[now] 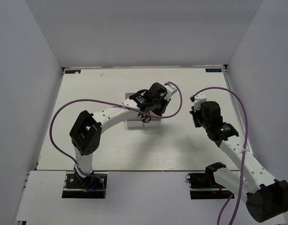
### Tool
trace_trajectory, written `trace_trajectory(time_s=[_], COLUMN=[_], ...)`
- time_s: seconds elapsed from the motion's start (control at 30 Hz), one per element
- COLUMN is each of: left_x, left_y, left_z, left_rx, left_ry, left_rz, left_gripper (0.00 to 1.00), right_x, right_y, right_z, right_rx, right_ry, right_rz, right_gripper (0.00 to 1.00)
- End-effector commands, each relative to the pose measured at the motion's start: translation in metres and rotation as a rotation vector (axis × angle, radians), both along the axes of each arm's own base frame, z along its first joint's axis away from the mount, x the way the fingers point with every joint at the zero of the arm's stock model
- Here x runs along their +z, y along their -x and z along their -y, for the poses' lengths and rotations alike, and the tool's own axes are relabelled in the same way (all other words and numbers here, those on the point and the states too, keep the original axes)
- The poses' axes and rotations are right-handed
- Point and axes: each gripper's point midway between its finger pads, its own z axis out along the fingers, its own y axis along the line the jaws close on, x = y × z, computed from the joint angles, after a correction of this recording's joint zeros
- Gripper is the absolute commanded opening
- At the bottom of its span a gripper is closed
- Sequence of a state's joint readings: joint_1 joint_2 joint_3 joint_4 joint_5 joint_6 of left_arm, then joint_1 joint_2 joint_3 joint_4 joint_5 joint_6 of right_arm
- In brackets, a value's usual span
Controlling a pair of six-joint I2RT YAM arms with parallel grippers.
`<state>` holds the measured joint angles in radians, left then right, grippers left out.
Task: Sort the stationery into containers
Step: Place the stationery in the storage box.
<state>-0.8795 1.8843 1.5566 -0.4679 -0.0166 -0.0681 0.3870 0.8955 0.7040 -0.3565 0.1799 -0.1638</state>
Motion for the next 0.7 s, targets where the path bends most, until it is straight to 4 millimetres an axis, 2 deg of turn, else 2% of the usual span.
trace_trajectory(time_s=[0.0, 0.27, 0.37, 0.57, 0.6, 0.63, 0.67], left_x=[0.017, -0.002, -0.002, -0.007, -0.009, -0.008, -0.009], left_y=[-0.008, -0.008, -0.008, -0.01, -0.009, -0.01, -0.011], left_z=[-0.008, -0.024, -0.029, -0.038, -0.037, -0.038, -0.039], left_rx=[0.025, 0.033, 0.038, 0.053, 0.051, 0.055, 0.058], left_ry=[0.029, -0.028, -0.036, -0.062, -0.067, -0.069, -0.072], left_rz=[0.031, 0.003, 0.004, -0.001, -0.002, 0.002, 0.003], left_gripper=[0.04, 0.06, 0.09, 0.23, 0.27, 0.37, 0.4], right_x=[0.006, 0.007, 0.006, 0.005, 0.006, 0.005, 0.004], right_y=[-0.004, -0.006, -0.005, -0.005, -0.005, -0.005, -0.004], right_z=[-0.002, 0.005, 0.004, 0.005, 0.006, 0.006, 0.005], right_rx=[-0.004, -0.029, -0.024, -0.026, -0.028, -0.029, -0.026], right_ry=[-0.035, -0.052, -0.057, -0.066, -0.067, -0.068, -0.07], right_rz=[0.034, 0.029, 0.023, 0.013, 0.017, 0.015, 0.01], right_gripper=[0.0, 0.0, 0.0, 0.0, 0.0, 0.0, 0.0])
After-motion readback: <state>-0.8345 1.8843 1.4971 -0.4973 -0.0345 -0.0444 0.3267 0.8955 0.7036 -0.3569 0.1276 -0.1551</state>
